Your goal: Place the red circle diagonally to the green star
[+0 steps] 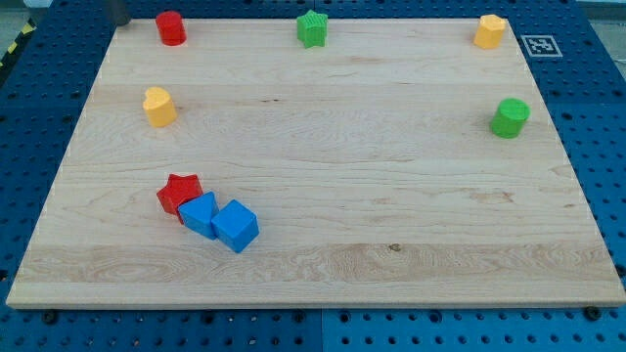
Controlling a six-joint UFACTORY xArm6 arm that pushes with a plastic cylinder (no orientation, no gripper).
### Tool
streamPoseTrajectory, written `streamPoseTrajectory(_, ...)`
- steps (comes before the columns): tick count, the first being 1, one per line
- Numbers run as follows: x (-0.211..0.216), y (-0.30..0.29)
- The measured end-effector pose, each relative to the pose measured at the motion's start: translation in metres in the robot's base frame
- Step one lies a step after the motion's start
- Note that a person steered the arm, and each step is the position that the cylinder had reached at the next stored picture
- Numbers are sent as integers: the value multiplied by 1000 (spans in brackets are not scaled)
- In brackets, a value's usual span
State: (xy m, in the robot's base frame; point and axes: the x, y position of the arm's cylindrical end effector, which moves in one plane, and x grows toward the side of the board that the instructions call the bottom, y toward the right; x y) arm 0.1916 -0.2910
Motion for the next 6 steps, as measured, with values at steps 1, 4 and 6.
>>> streamPoseTrajectory(1, 0, 50)
streamPoseTrajectory(4, 24, 69)
streamPoseTrajectory(6, 47, 124)
